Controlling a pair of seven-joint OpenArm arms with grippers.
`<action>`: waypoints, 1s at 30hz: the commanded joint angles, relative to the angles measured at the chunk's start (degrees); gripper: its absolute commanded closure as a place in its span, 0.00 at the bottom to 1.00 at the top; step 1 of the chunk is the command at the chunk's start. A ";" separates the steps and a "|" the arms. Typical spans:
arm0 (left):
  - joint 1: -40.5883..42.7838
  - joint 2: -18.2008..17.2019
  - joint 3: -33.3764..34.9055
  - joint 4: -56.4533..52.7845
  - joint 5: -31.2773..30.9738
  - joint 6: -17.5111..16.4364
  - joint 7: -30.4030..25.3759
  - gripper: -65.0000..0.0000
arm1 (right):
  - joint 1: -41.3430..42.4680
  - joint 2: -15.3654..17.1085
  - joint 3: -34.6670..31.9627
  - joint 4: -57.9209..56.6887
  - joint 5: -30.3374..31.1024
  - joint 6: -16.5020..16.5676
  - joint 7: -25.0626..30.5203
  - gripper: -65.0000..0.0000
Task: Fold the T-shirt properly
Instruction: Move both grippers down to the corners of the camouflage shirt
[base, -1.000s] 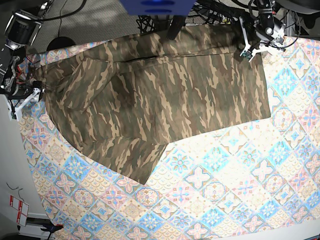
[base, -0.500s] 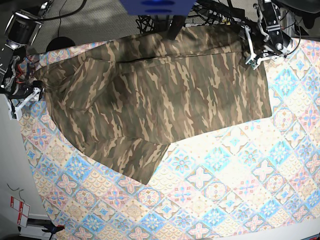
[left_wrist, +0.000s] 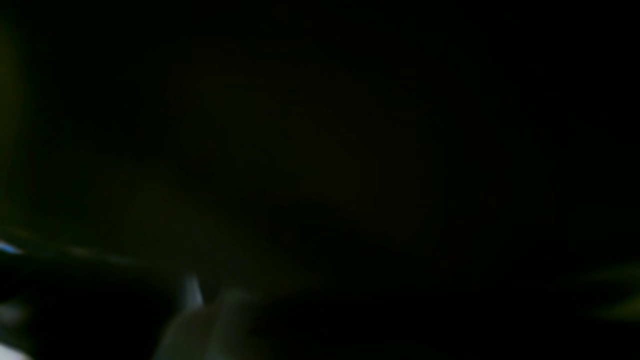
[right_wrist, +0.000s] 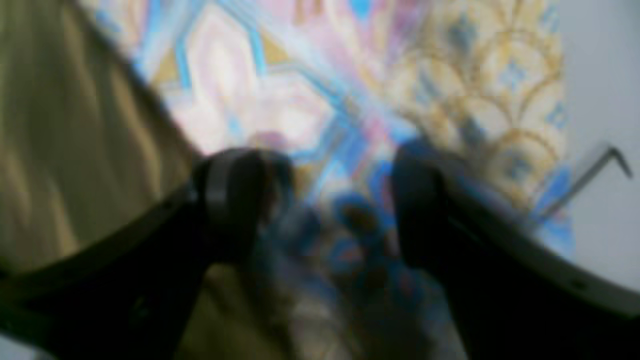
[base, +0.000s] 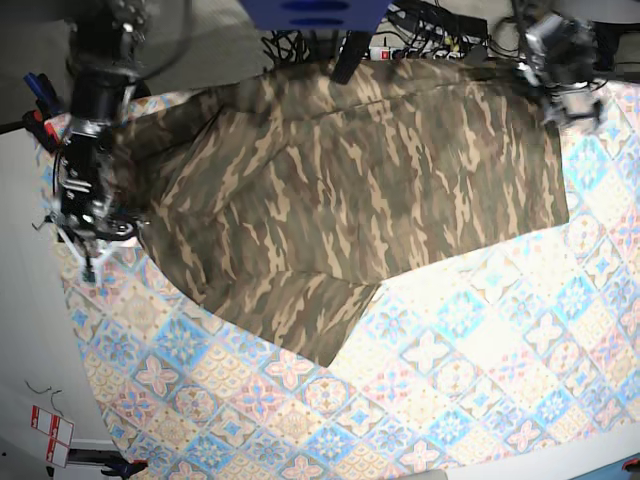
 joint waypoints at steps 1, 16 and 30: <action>-5.64 1.32 -0.38 -2.10 -4.19 -0.43 -32.35 0.24 | -0.60 -0.95 0.40 0.26 3.91 2.00 0.30 0.37; -29.02 8.00 4.01 13.55 1.79 -0.43 3.26 0.24 | 38.17 16.89 3.56 -59.78 -4.09 20.29 14.45 0.37; -21.81 14.68 11.22 24.01 2.23 -0.43 8.36 0.24 | 27.27 16.72 12.26 -49.67 -4.36 21.35 14.19 0.37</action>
